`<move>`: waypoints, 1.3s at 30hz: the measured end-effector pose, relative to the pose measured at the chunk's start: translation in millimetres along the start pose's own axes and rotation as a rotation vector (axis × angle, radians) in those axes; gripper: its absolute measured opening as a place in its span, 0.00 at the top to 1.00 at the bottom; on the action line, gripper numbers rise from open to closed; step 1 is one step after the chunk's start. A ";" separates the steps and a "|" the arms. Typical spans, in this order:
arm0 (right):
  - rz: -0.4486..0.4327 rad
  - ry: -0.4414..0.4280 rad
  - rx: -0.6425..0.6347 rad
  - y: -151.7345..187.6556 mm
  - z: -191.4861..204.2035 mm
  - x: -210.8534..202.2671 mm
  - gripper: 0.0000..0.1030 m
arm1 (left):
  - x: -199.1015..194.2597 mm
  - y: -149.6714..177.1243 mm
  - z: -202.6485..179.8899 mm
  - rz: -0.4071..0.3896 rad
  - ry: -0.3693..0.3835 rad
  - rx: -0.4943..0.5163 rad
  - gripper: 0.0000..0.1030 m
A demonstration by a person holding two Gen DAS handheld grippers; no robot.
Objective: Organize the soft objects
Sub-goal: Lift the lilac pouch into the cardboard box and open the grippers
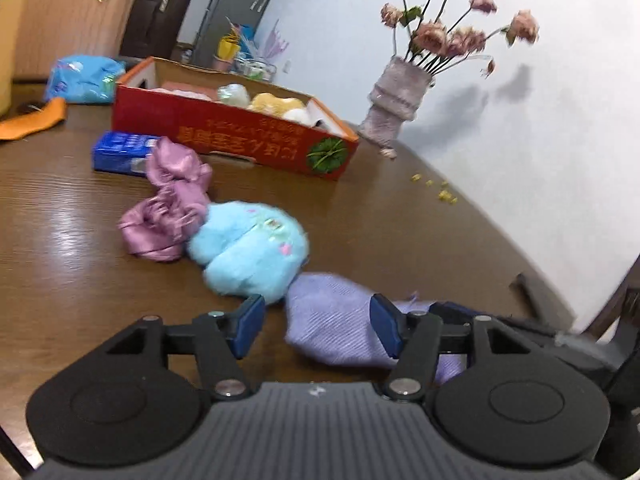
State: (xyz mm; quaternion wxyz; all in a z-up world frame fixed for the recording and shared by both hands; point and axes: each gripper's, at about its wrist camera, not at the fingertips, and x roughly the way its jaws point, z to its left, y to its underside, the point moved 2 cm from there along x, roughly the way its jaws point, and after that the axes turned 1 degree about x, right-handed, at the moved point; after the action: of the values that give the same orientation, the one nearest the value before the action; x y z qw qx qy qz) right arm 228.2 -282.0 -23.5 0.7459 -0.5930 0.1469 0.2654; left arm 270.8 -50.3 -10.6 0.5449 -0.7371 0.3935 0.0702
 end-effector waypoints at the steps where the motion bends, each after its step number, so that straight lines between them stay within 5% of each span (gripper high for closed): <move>1: -0.003 -0.002 0.009 0.0 -1.7 -1.1 0.75 | 1.9 -1.8 -0.6 0.004 0.027 0.002 0.41; 4: -0.013 0.039 0.032 3.4 -2.6 5.9 0.55 | 21.9 -1.7 -0.4 0.061 0.034 -0.020 0.49; 8: 0.008 0.114 -0.023 14.6 4.5 19.0 0.53 | 26.2 11.9 -2.0 0.081 0.059 -0.041 0.80; 12: -0.003 0.173 -0.130 25.3 17.2 24.5 0.54 | 22.7 22.5 -3.4 0.081 0.076 -0.078 0.87; 13: -0.005 0.167 -0.145 26.0 19.9 24.9 0.57 | 21.3 25.1 -4.3 0.079 0.078 -0.084 0.89; 15: 0.003 0.146 -0.178 25.2 27.1 25.9 0.80 | 20.6 28.0 -6.9 0.074 0.080 -0.079 0.91; 20: -0.010 0.149 -0.243 17.8 39.6 19.3 0.97 | 9.4 23.3 -17.9 0.042 0.096 -0.038 0.92; 25: -0.094 0.039 -0.203 -41.7 39.7 2.8 0.97 | -2.1 -35.4 -24.2 -0.036 0.145 0.005 0.92; 30: -0.124 0.005 -0.300 -146.2 50.6 55.9 0.97 | 40.5 -142.6 -16.0 -0.085 0.102 0.070 0.92; 34: 0.009 0.047 -0.335 -215.0 49.6 153.5 0.97 | 120.6 -207.8 15.3 0.009 0.039 -0.011 0.92; 39: 0.260 0.076 -0.306 -243.3 40.2 256.0 0.97 | 208.2 -239.1 46.2 0.161 -0.055 -0.047 0.93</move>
State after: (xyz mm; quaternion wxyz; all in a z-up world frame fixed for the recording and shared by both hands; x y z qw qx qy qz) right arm 571.9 -224.5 46.3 0.6006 -0.6850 0.2082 0.3560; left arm 584.5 -92.4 39.1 0.5306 -0.7134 0.4348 0.1431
